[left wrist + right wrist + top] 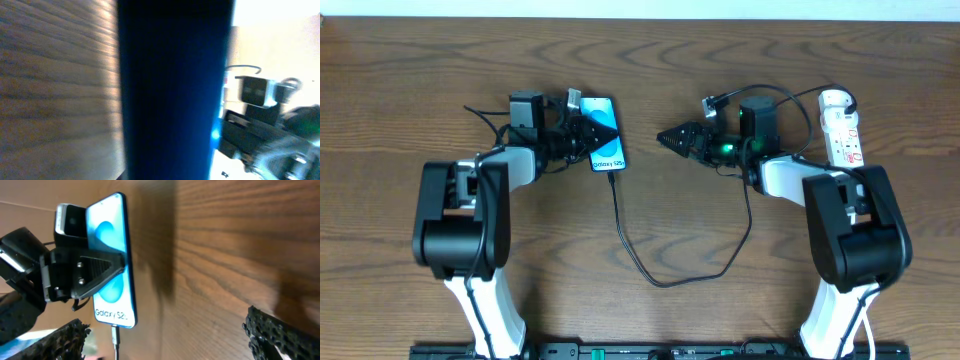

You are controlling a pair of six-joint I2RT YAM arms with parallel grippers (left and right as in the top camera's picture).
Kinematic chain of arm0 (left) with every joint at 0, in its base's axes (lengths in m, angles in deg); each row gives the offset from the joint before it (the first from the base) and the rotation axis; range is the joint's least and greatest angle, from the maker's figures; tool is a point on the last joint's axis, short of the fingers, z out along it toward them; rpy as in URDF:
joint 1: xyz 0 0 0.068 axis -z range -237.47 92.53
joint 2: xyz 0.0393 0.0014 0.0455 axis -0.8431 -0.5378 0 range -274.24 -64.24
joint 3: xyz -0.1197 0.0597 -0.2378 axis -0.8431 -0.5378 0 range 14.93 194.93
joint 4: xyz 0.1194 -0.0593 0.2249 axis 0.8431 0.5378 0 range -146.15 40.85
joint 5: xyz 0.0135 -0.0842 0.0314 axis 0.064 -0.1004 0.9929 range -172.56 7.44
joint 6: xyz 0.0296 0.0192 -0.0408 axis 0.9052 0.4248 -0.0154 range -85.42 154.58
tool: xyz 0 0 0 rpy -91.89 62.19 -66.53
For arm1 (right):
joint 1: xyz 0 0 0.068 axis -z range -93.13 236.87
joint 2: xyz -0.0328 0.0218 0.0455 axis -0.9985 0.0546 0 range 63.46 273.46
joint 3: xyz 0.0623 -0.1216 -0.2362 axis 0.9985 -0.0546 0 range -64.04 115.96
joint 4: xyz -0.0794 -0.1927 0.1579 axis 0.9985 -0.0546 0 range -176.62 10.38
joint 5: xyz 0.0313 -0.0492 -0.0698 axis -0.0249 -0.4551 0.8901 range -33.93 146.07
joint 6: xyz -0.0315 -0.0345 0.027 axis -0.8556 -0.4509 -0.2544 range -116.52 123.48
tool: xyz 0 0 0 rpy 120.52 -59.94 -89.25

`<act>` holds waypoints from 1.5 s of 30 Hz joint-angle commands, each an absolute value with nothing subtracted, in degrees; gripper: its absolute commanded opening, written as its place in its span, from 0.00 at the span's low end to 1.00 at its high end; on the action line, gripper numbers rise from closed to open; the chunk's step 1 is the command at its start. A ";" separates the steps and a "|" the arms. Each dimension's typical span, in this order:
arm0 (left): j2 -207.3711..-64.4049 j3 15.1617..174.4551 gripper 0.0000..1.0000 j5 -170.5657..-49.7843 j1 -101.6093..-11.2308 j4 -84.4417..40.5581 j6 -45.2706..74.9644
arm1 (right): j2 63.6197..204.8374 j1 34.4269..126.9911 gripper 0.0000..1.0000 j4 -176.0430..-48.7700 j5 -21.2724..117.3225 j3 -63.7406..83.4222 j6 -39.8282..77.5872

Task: Plug charger to phone and switch on socket
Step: 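Lower the phone flat onto the table with the left gripper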

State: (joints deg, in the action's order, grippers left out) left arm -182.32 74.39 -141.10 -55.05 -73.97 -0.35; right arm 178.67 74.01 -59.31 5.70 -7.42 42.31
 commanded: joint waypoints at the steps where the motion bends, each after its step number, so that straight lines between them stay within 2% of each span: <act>1: -187.77 77.72 0.07 -142.59 -55.23 -73.99 1.94 | 174.67 74.18 0.99 -62.06 10.18 -6.89 35.21; 6: -192.33 80.12 0.07 -144.38 -55.23 -74.06 1.55 | 171.59 74.18 0.99 -69.58 14.31 -6.76 30.22; 13: -192.38 80.10 0.07 -139.99 -55.25 -72.44 1.59 | 168.66 74.14 0.99 -75.54 16.98 -6.76 26.94; 16: -192.38 80.10 0.17 -136.71 -55.25 -68.97 1.59 | 167.86 74.14 0.99 -76.46 16.96 -6.76 26.49; 22: -192.38 80.10 0.48 -134.09 -55.25 -65.30 1.59 | 166.04 74.08 0.99 -80.11 19.34 -6.76 24.67; 25: -192.27 80.12 0.71 -131.79 -55.25 -63.09 1.57 | 164.88 74.03 0.99 -83.15 21.94 -6.74 23.97; 26: -192.16 80.12 0.76 -130.55 -55.25 -61.75 1.57 | 164.40 74.03 0.99 -84.42 23.12 -6.74 23.97; 34: -190.17 80.69 0.90 -118.90 -55.25 -50.43 2.27 | 160.38 74.03 0.99 -90.65 28.63 -6.72 21.59; 40: -186.08 84.34 0.92 -104.08 -55.25 -36.12 7.19 | 155.86 74.03 0.99 -94.39 32.28 -6.72 19.86; 45: -184.66 87.29 0.92 -98.18 -55.25 -29.65 8.06 | 153.65 74.03 0.99 -95.87 33.11 -6.72 19.64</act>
